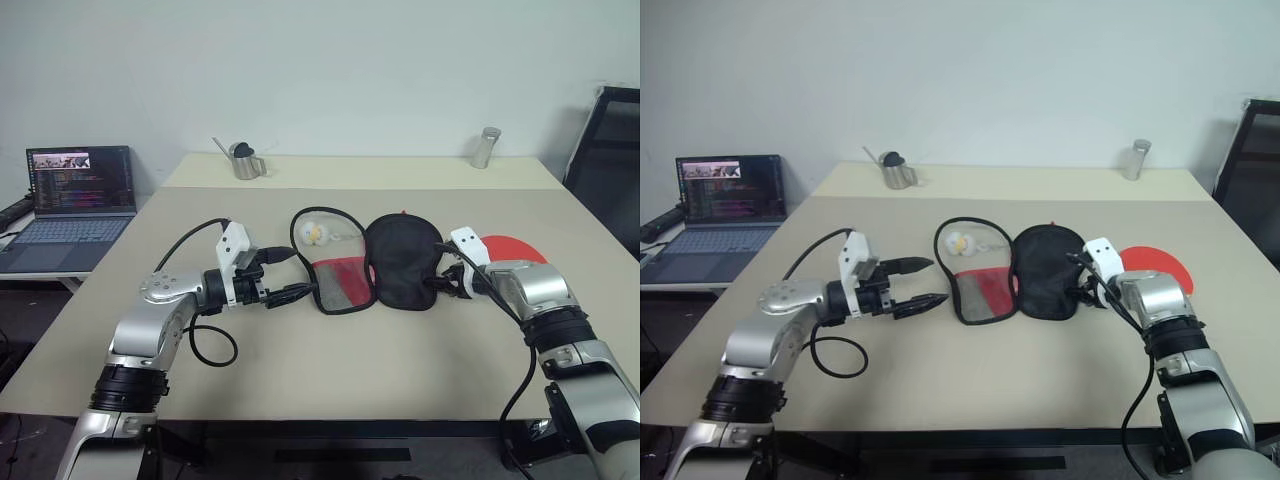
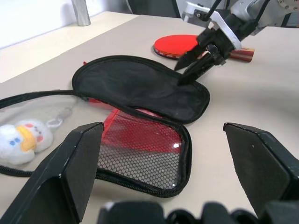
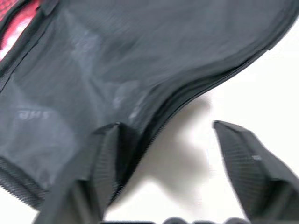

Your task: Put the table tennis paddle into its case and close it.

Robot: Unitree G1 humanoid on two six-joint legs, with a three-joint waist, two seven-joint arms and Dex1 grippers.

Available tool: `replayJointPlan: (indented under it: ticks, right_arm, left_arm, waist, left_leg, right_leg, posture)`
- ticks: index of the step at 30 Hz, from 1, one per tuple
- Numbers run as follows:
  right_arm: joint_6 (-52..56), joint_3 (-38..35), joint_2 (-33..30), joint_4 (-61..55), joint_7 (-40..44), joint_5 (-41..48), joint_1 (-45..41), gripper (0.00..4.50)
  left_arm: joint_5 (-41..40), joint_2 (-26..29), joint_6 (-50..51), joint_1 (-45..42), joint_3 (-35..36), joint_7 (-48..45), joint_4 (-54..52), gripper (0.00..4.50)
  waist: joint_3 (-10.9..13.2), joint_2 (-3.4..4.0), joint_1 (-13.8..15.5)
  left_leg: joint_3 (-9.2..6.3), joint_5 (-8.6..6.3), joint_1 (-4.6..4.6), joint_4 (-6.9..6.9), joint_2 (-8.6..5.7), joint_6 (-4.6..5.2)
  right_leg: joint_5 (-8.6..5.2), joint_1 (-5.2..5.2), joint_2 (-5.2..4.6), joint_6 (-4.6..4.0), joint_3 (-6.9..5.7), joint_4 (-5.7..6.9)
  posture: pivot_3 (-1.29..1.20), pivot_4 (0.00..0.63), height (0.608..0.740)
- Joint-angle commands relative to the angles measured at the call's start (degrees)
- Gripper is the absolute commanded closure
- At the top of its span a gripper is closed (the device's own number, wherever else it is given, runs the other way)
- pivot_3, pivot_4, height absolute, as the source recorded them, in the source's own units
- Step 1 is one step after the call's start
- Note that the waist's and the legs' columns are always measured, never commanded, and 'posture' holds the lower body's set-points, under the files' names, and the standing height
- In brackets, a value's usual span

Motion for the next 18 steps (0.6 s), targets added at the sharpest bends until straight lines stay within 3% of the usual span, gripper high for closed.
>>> replayJointPlan:
  ticks: [1,6,10,18]
  right_arm:
    - [-0.46,-6.59,-2.5,-6.58,0.6,3.2,1.11,0.86]
    - [-0.25,-10.43,-6.65,-18.64,1.21,4.79,8.95,0.86]
    - [1.51,-13.83,-9.29,-23.76,-0.73,4.7,14.6,0.01]
    - [1.19,-21.66,-12.27,-21.92,-7.44,3.97,21.06,0.01]
  left_arm:
    - [-1.05,-0.3,0.21,-1.34,0.61,0.11,-1.76,0.0]
    - [-3.15,-0.02,2.59,-1.42,0.71,-0.85,-5.43,0.0]
    - [-2.37,-0.51,1.86,-3.63,-0.48,-1.38,-5.0,0.0]
    - [-1.73,-2.82,1.27,-5.36,-2.35,-1.34,-4.74,0.0]
  waist:
    - [0.0,0.0,0.02]
    - [0.0,0.0,0.27]
    - [0.0,0.0,0.28]
    - [0.0,0.01,0.1]
  left_leg:
    - [0.0,0.0,0.0,0.0,0.0,0.0]
    - [-0.06,0.0,-0.26,0.05,0.0,0.0]
    - [-0.1,0.0,-0.31,0.1,0.0,0.0]
    - [-0.06,0.0,-0.3,0.1,-0.03,0.0]
  right_leg:
    - [0.0,0.0,0.0,0.0,0.0,0.0]
    - [0.0,-0.14,-0.01,0.0,-0.06,-0.05]
    - [0.0,-0.16,0.0,0.0,-0.09,-0.01]
    - [0.0,-0.16,0.01,0.01,-0.05,0.0]
  posture:
    - [0.0,0.15,0.74]
    - [0.0,0.15,0.74]
    - [0.0,0.15,0.74]
    - [0.0,0.15,0.74]
